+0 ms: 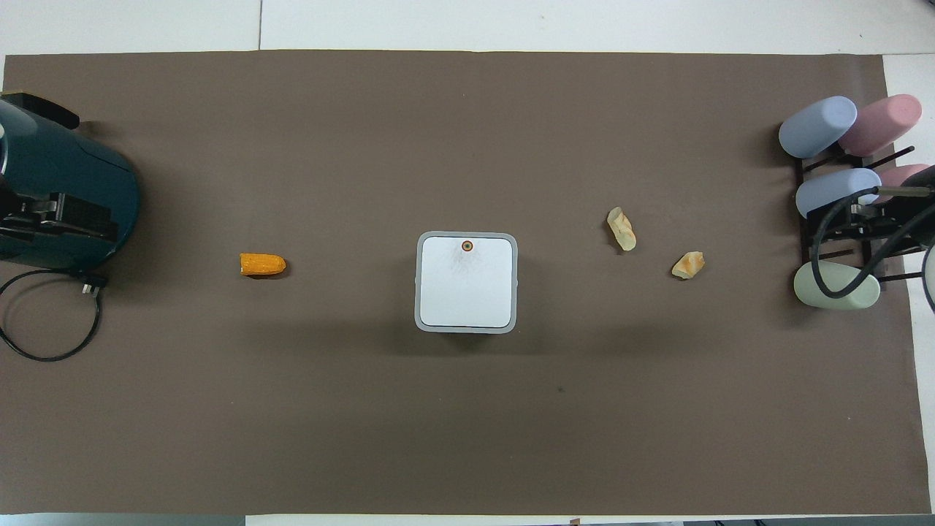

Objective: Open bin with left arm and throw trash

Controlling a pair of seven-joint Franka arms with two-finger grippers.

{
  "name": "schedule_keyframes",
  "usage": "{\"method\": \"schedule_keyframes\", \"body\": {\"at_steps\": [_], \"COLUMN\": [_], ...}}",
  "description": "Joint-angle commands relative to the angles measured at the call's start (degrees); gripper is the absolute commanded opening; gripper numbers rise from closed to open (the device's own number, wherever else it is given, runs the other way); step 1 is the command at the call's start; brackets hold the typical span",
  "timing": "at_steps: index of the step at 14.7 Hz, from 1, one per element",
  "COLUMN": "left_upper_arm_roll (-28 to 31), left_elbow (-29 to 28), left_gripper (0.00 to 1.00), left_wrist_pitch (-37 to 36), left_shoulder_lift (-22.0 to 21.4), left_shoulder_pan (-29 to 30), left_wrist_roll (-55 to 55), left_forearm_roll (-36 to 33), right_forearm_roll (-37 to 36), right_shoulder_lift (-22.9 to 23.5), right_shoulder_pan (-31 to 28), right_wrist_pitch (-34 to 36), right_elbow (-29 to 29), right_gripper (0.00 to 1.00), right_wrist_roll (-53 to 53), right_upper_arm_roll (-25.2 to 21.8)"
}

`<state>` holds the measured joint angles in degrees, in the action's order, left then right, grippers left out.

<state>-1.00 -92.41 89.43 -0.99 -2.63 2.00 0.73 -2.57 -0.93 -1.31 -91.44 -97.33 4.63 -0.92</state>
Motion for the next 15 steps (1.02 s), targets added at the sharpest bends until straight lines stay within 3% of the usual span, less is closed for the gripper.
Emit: {"method": "schedule_keyframes", "body": {"at_steps": [1, 7, 10, 11, 12, 13, 15], "left_upper_arm_roll": [0.2, -0.2, -0.8, -0.9, -0.9, -0.9, -1.3], "left_elbow": [-1.7, -1.8, -3.8, -4.3, -5.1, -5.8, -9.9], "left_gripper": [1.0, 1.0, 1.0, 0.72, 0.31, 0.0, 0.0], "left_wrist_pitch": [0.6, 1.0, 5.1, 7.1, 8.6, 9.5, 15.6], "left_shoulder_lift": [-1.6, -1.7, -2.3, -2.6, -2.8, -3.1, -4.7], "left_shoulder_pan": [-0.3, -0.9, -7.4, -9.1, -11.6, -13.3, -16.6], "left_wrist_roll": [0.7, 0.3, -0.1, -1.8, -4.3, -5.9, -6.2], "left_forearm_roll": [0.6, 0.6, 0.7, 0.6, 0.6, 0.6, 0.7], "right_forearm_roll": [0.5, 0.5, 0.7, 0.7, 0.7, 0.7, 0.7], "right_shoulder_lift": [0.5, 0.4, 0.1, -0.1, -0.3, -0.4, -0.7], "right_shoulder_pan": [0.9, 0.3, 0.2, 0.2, 0.4, 0.7, 0.4], "right_wrist_pitch": [0.3, 2.1, 1.6, 1.4, 0.8, 0.5, 0.5], "right_elbow": [1.1, 1.4, 1.4, 1.4, 1.4, 1.4, 1.4], "right_gripper": [1.0, 1.0, 1.0, 1.0, 1.0, 1.0, 1.0], "right_wrist_roll": [-1.6, -1.6, -1.6, -1.6, -1.5, -1.5, -1.6], "right_upper_arm_roll": [-0.8, -0.8, -0.8, -0.7, -0.6, -0.7, -0.6]}}
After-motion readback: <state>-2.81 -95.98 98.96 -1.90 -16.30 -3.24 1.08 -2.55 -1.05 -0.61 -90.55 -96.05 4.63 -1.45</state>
